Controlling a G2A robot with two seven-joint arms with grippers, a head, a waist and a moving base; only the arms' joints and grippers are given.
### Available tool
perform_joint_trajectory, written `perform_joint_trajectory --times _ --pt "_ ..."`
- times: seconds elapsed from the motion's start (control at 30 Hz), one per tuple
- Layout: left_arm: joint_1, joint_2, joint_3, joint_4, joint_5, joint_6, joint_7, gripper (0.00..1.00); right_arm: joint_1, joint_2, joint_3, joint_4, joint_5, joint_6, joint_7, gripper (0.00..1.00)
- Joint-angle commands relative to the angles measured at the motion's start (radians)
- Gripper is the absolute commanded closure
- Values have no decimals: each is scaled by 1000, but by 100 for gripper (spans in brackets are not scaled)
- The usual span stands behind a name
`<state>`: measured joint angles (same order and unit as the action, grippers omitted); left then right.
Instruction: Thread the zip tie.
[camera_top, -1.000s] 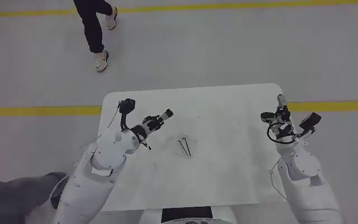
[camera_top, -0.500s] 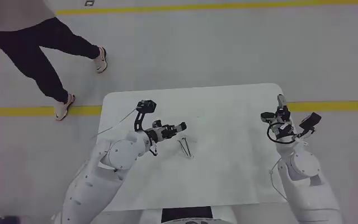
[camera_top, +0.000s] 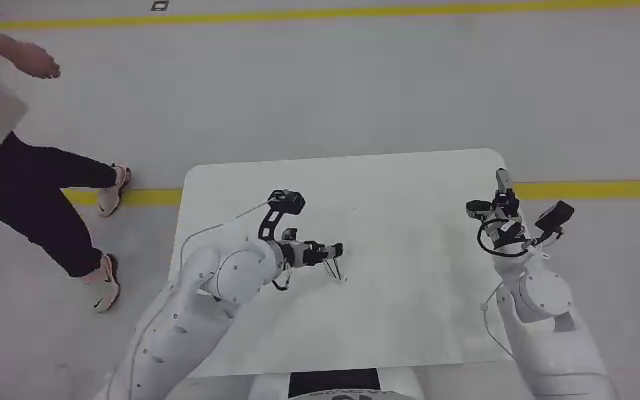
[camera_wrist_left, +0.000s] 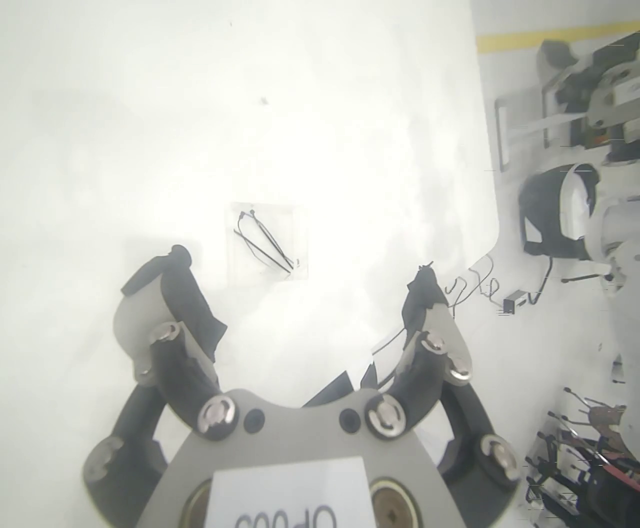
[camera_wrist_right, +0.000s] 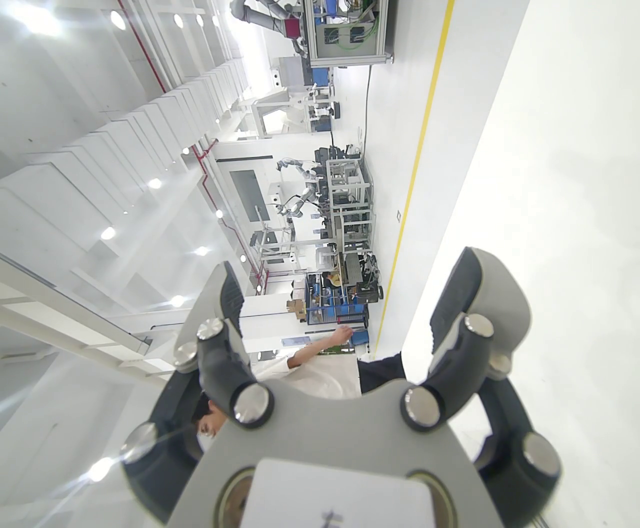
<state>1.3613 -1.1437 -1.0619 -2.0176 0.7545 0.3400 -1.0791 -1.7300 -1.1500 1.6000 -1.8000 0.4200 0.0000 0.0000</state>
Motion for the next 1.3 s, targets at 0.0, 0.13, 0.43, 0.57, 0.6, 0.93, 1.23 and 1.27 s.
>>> perform_joint_trajectory --times 0.0,0.13,0.43,0.57,0.6,0.93,1.23,1.27 --pt "0 -1 -1 2 2 0 -1 0 0 0 0 0 0 0 0 0" --pt "0 -1 -1 2 2 0 -1 0 0 0 0 0 0 0 0 0" --pt "-36 -5 61 9 138 0 -94 0 0 0 0 0 0 0 0 0" --pt "-59 -24 84 2 233 0 -217 0 0 0 0 0 0 0 0 0" --pt "-65 -31 89 1 254 0 -249 0 0 0 0 0 0 0 0 0" --pt "-67 -68 96 33 310 0 -311 0 0 0 0 0 0 0 0 0" --pt "-85 -78 162 57 305 -24 -275 0 0 0 0 0 0 0 0 0" --pt "-97 -82 177 69 307 -15 -272 0 0 0 0 0 0 0 0 0"
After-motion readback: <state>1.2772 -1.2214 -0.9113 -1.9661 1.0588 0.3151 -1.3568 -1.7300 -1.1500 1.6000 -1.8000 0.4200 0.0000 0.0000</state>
